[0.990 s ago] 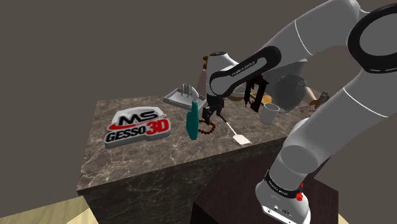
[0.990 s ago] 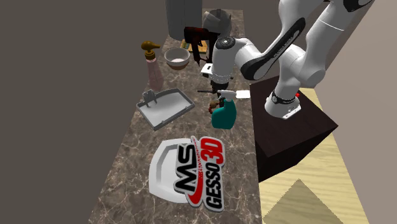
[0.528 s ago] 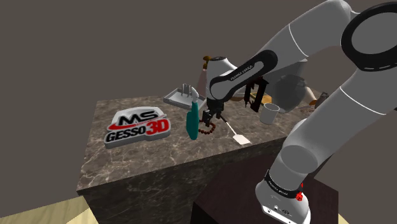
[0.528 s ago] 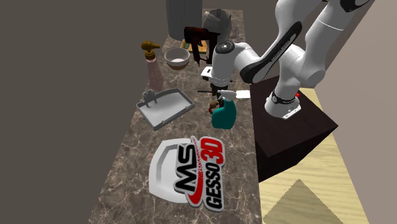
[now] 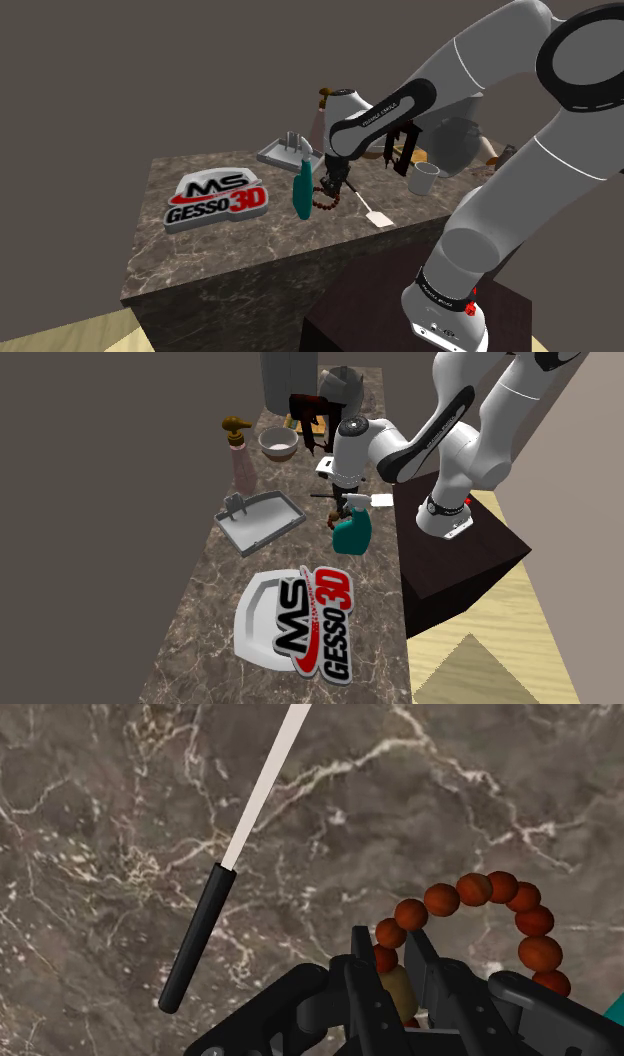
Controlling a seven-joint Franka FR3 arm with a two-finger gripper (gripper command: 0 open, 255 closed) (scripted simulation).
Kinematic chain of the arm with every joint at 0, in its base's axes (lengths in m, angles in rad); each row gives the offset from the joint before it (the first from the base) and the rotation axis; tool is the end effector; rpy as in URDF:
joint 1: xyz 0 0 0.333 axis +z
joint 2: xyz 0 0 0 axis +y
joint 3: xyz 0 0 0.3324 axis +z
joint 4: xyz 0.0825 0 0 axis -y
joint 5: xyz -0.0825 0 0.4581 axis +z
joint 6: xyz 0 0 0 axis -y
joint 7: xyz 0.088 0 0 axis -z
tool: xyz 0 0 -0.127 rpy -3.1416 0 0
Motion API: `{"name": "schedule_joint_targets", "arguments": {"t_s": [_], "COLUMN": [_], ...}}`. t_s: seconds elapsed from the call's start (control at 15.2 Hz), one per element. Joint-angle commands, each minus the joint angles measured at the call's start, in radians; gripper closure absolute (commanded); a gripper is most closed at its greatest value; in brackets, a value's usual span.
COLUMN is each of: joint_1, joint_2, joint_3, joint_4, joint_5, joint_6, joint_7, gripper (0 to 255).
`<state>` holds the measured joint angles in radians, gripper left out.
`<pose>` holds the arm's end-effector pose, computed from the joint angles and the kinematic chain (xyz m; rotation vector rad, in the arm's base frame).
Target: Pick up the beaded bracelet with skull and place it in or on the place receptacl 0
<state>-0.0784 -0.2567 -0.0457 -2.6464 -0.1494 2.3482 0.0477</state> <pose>0.4476 -0.0587 0.2667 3.0483 -0.0960 -0.0679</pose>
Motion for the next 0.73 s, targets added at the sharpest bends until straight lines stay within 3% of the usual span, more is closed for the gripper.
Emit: {"name": "schedule_joint_targets", "arguments": {"t_s": [0.0,0.26,0.66], "joint_1": [0.000,0.000,0.003], "joint_2": [0.000,0.000,-0.062], "joint_3": [0.000,0.000,0.001], "joint_4": [0.000,0.000,0.035], "joint_5": [0.000,0.000,0.010], "joint_6": [0.001,0.001,-0.096], "joint_7": [0.000,0.000,-0.012], "gripper": [255,255,255]}}
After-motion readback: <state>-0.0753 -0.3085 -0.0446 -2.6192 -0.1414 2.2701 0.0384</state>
